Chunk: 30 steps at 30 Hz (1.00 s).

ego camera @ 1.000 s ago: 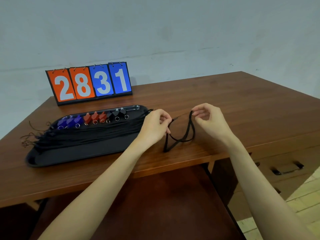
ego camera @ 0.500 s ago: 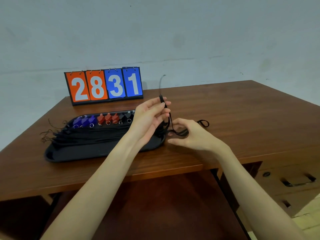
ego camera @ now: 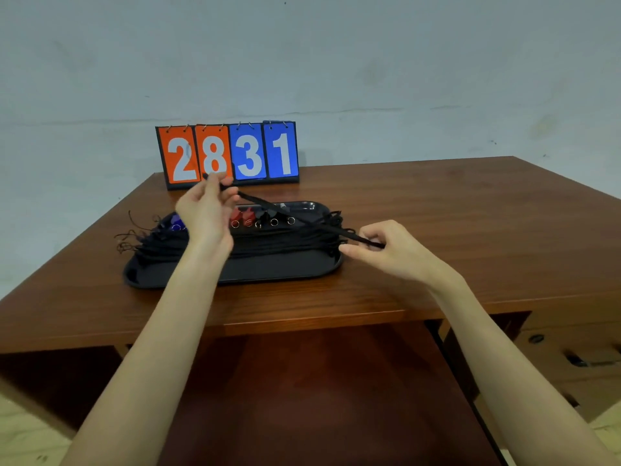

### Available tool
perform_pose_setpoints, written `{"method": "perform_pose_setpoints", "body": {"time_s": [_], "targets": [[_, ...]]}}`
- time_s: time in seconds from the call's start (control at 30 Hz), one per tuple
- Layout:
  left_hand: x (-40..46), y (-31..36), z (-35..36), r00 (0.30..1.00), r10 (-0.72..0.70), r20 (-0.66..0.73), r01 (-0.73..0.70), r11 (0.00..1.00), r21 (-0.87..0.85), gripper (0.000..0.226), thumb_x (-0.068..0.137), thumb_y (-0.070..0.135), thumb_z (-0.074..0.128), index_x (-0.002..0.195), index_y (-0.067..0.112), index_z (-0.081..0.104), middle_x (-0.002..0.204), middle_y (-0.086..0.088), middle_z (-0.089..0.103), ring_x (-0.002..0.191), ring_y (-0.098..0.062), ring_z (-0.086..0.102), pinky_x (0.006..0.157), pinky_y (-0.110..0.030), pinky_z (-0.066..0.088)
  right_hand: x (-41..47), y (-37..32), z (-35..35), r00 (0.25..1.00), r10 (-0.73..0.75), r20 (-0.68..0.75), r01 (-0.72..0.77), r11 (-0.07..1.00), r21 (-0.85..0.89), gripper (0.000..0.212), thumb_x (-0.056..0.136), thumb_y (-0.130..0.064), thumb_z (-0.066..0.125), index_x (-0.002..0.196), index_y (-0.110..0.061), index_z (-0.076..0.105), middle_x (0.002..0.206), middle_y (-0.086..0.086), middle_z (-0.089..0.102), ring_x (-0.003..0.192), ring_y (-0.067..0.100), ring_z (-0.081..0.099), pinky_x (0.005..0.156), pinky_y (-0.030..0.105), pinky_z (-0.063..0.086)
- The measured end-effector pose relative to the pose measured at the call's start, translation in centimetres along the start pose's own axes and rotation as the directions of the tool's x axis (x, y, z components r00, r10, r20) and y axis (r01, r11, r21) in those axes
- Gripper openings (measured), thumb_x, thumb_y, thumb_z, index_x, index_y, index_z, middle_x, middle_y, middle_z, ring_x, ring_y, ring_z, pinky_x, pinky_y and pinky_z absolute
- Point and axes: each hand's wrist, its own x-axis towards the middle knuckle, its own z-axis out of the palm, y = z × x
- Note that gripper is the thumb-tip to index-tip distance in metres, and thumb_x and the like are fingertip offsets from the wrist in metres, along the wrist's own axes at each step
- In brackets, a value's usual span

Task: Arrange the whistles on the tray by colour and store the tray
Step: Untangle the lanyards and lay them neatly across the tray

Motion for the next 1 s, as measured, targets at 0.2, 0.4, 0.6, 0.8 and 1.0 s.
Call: {"method": "perform_pose_setpoints", "body": {"time_s": [0.2, 0.4, 0.6, 0.8, 1.0], "targets": [[1.9, 1.9, -4.9, 0.985, 0.12, -0.127, -0.111, 0.991, 0.074, 0.02, 0.094, 0.017, 0.058, 0.106, 0.003, 0.066, 0.092, -0.005, 0.071, 0.067, -0.004, 0.065, 0.068, -0.016, 0.052, 0.9, -0.1, 1.1, 0.995, -0.047, -0.085, 0.05, 0.998, 0.03, 0.048, 0.098, -0.035, 0.047, 0.06, -0.005, 0.048, 0.05, -0.006, 0.036, 0.045, 0.006, 0.033, 0.05, 0.014, 0.029], [2.7, 2.4, -8.9, 0.965, 0.169, -0.202, -0.135, 0.976, 0.171, 0.021, 0.094, 0.014, 0.058, 0.107, -0.002, 0.064, 0.097, -0.013, 0.072, 0.066, -0.008, 0.067, 0.069, -0.019, 0.055, 2.4, -0.3, 2.7, 0.981, -0.045, -0.189, 0.043, 0.999, -0.015, 0.025, 0.099, -0.02, 0.048, 0.083, -0.017, 0.066, 0.064, -0.007, 0.058, 0.052, -0.001, 0.048, 0.055, 0.013, 0.035], [3.2, 3.1, -12.5, 0.96, 0.254, -0.12, -0.166, 0.858, 0.486, 0.022, 0.094, 0.014, 0.058, 0.111, -0.001, 0.061, 0.09, -0.01, 0.072, 0.066, -0.014, 0.067, 0.063, -0.022, 0.057, 3.3, -0.6, 4.0, 0.951, 0.043, -0.305, -0.05, 0.999, -0.015, 0.013, 0.094, -0.012, 0.056, 0.091, -0.013, 0.068, 0.069, -0.006, 0.065, 0.062, 0.003, 0.065, 0.069, 0.019, 0.053], [3.8, 3.7, -15.2, 0.959, 0.28, 0.039, -0.175, 0.478, 0.861, 0.012, 0.082, 0.025, 0.074, 0.093, 0.02, 0.073, 0.096, -0.002, 0.07, 0.095, -0.018, 0.063, 0.088, -0.038, 0.052, 3.8, -0.4, 4.3, 0.937, 0.09, -0.338, -0.15, 0.976, -0.156, 0.007, 0.087, -0.015, 0.064, 0.084, -0.02, 0.069, 0.075, -0.006, 0.069, 0.075, 0.012, 0.068, 0.075, 0.035, 0.058], [3.8, 2.7, -15.6, 0.964, 0.259, 0.057, -0.137, 0.302, 0.943, 0.016, 0.079, 0.025, 0.076, 0.089, 0.014, 0.07, 0.086, 0.0, 0.066, 0.083, -0.015, 0.059, 0.074, -0.03, 0.047, 3.9, -0.5, 5.2, 0.957, 0.073, -0.281, -0.18, 0.909, -0.377, 0.012, 0.089, -0.016, 0.063, 0.093, -0.016, 0.074, 0.105, 0.004, 0.067, 0.096, 0.023, 0.065, 0.078, 0.04, 0.056]]}}
